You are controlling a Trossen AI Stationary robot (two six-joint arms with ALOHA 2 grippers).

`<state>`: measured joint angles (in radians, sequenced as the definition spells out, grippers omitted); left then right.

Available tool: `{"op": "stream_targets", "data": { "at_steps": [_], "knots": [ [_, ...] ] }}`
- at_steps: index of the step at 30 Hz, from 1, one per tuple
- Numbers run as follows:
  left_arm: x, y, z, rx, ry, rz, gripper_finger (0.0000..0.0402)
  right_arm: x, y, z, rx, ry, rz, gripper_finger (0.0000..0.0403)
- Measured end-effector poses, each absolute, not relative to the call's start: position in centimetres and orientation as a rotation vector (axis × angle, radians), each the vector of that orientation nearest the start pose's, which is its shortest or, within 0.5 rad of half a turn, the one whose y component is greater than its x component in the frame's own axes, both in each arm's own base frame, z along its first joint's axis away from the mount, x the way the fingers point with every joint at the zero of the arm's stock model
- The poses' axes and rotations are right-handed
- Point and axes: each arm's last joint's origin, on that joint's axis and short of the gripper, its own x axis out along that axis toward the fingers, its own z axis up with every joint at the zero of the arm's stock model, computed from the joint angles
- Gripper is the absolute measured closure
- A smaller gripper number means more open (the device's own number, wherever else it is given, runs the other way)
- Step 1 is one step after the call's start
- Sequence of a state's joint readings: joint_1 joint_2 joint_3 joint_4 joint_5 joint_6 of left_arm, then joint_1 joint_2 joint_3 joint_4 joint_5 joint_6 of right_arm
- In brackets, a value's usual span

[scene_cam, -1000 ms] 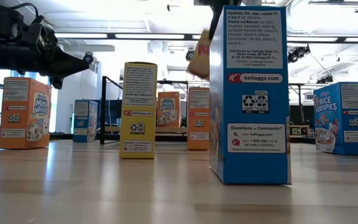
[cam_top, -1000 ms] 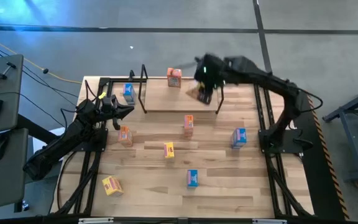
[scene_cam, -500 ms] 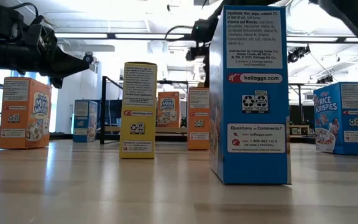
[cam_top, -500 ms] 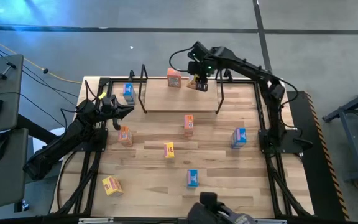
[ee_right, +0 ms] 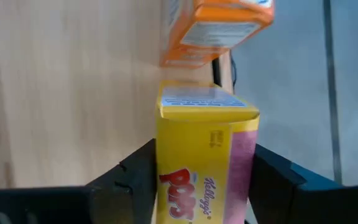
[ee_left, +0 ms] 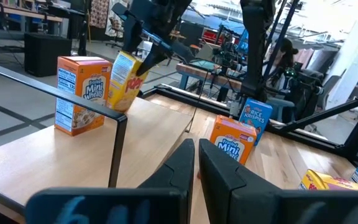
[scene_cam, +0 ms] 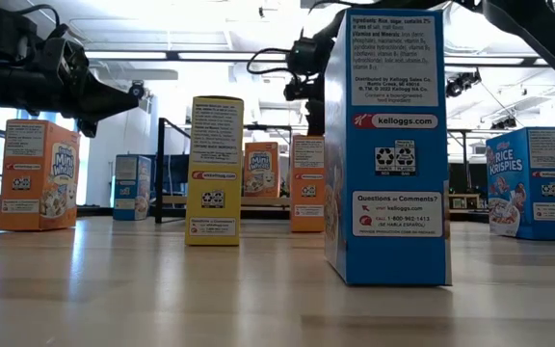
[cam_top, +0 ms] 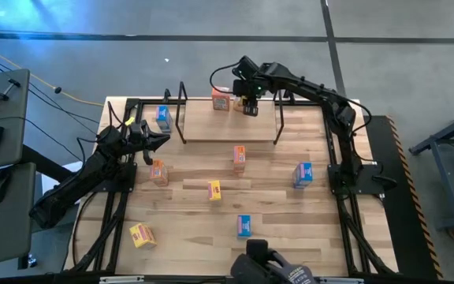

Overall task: Stack cereal on shelf
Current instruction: Put the bottom right yellow cereal box on the shelf

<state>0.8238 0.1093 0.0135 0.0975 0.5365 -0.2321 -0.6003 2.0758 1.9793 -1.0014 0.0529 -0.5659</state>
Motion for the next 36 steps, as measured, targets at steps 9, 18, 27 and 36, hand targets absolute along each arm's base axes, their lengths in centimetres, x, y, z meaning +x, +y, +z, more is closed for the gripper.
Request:
{"op": "stream_targets", "data": {
  "at_steps": [9, 18, 27, 36],
  "knots": [
    [7.9, 6.3, 16.9, -0.229, -0.035, 0.286, 0.0385, 36.9, -25.4, 28.9, -0.215, 1.116, -0.299, 0.0153],
    [7.9, 6.3, 16.9, -0.231, -0.033, 0.286, 0.0385, 35.7, -22.6, 32.8, -0.287, 1.101, -0.349, 0.0160],
    [7.9, 6.3, 16.8, -0.232, -0.031, 0.286, 0.0385, 33.2, -23.6, 31.5, -0.107, 1.239, -0.454, 0.0318],
    [7.9, 6.3, 16.8, -0.235, -0.029, 0.290, 0.0385, 32.9, -25.8, 28.1, -0.044, 1.185, -0.505, 0.0380]
  ]
}}
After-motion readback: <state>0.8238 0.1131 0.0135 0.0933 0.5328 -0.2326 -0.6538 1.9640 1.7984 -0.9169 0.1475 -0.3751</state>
